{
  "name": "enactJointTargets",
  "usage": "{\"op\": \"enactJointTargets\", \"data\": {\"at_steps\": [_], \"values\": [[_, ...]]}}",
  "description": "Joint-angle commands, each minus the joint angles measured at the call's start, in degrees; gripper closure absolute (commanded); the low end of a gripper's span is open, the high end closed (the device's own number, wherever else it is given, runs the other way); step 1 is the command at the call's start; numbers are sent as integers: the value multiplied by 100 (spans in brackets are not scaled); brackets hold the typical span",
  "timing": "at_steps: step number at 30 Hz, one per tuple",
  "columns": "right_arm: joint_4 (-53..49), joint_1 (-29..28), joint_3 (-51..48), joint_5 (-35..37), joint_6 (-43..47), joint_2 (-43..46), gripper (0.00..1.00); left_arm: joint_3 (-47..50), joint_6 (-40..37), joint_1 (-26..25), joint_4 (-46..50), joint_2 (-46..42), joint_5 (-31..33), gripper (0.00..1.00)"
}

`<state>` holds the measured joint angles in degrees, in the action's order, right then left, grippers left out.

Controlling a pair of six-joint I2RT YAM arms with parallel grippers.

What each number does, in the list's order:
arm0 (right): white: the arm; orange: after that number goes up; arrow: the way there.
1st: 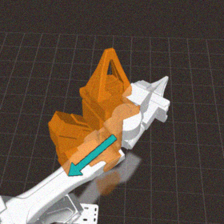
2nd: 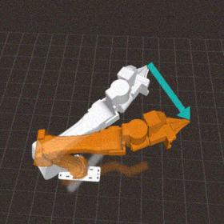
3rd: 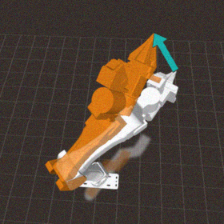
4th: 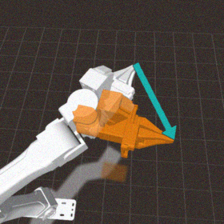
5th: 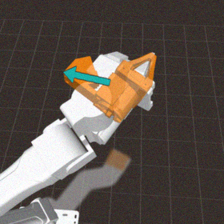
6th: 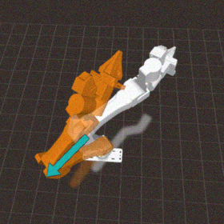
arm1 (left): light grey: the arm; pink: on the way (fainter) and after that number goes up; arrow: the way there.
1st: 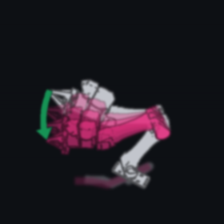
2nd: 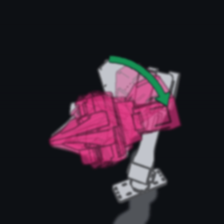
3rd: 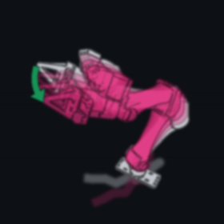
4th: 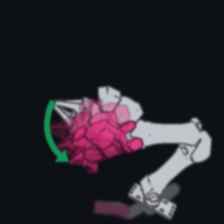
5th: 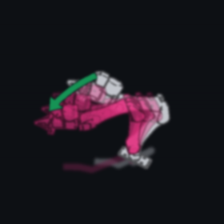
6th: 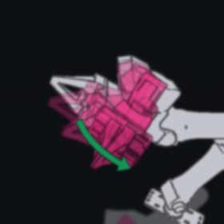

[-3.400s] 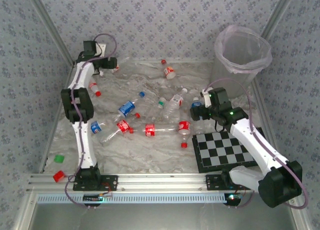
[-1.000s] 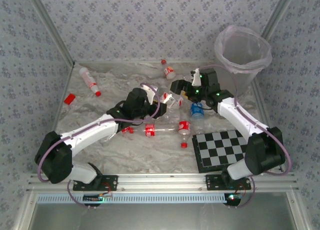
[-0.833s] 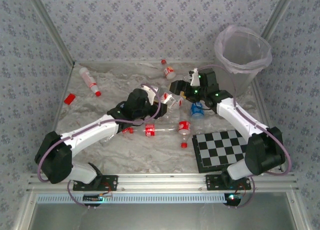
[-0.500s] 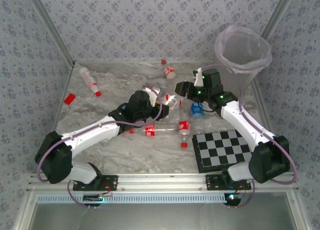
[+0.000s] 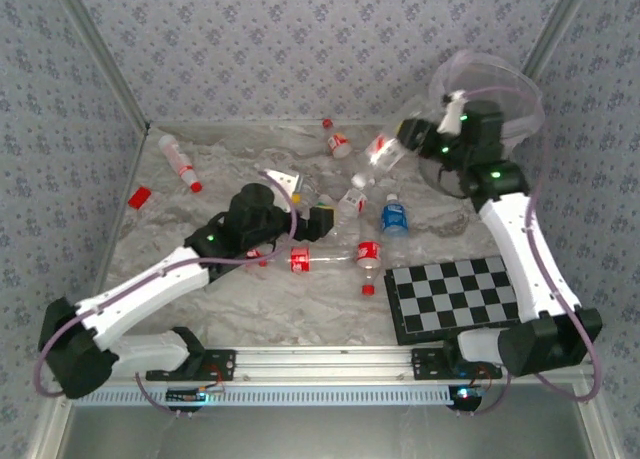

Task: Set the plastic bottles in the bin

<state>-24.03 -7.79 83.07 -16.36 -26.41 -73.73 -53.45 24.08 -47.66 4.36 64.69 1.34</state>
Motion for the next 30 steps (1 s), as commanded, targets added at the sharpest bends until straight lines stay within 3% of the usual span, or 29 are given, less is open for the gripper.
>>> {"op": "enactJointTargets", "data": {"at_steps": [1,7,11,16,24,30], "values": [[-230,448,692,1017,618,257,48,181,-19,100,823,-467,723,1],[52,1065,1642,2261,1323,-296,51,821,503,695,1368,-1471,853,1],[189,1098,2057,3023,2043,-890,53,1242,902,1118,1784,-2188,1075,1],[253,1062,2319,3484,2832,-1490,55,1590,1077,1530,1981,-2906,876,2],[250,902,1861,3525,3349,-1870,57,1302,874,1760,2208,-2537,492,2],[-1256,963,2661,3308,3128,-2801,50,1082,758,1829,2113,-2059,329,2]]}}
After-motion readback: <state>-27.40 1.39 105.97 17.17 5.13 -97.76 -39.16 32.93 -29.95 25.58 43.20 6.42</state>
